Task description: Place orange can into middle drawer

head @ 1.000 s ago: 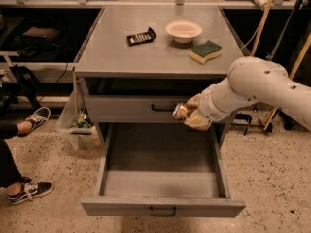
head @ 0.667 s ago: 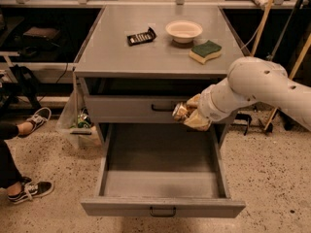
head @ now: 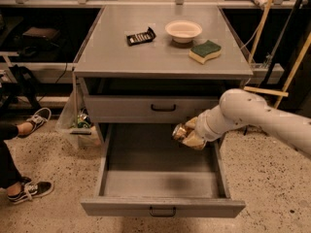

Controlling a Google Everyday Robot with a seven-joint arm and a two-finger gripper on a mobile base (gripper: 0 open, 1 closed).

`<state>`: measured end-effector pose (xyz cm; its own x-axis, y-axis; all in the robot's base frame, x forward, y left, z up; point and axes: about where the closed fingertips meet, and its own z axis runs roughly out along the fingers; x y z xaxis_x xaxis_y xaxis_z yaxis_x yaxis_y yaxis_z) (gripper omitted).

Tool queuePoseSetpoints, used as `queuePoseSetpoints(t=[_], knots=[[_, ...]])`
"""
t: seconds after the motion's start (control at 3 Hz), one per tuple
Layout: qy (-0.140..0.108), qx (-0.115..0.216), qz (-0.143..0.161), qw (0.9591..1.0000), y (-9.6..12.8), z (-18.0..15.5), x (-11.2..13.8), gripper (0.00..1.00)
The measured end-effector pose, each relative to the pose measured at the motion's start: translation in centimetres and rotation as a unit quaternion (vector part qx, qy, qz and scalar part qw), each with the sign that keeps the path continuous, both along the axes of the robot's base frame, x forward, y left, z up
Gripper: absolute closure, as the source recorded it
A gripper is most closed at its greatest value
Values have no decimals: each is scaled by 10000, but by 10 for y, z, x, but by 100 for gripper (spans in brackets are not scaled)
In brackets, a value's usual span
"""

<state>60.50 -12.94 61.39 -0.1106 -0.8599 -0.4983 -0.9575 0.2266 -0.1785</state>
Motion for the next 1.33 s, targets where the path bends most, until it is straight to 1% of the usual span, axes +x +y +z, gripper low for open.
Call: queuePoseSetpoints(t=[0.33,0.67,1.0,1.33], knots=[[391,307,24,9988,-2,-91,-4,100],[733,485,14,9961,-3,-159,-13,100],[1058,593,3,9926,-3,-208,-25,100],[1239,625,14,9903,-1,-236,-32,100]])
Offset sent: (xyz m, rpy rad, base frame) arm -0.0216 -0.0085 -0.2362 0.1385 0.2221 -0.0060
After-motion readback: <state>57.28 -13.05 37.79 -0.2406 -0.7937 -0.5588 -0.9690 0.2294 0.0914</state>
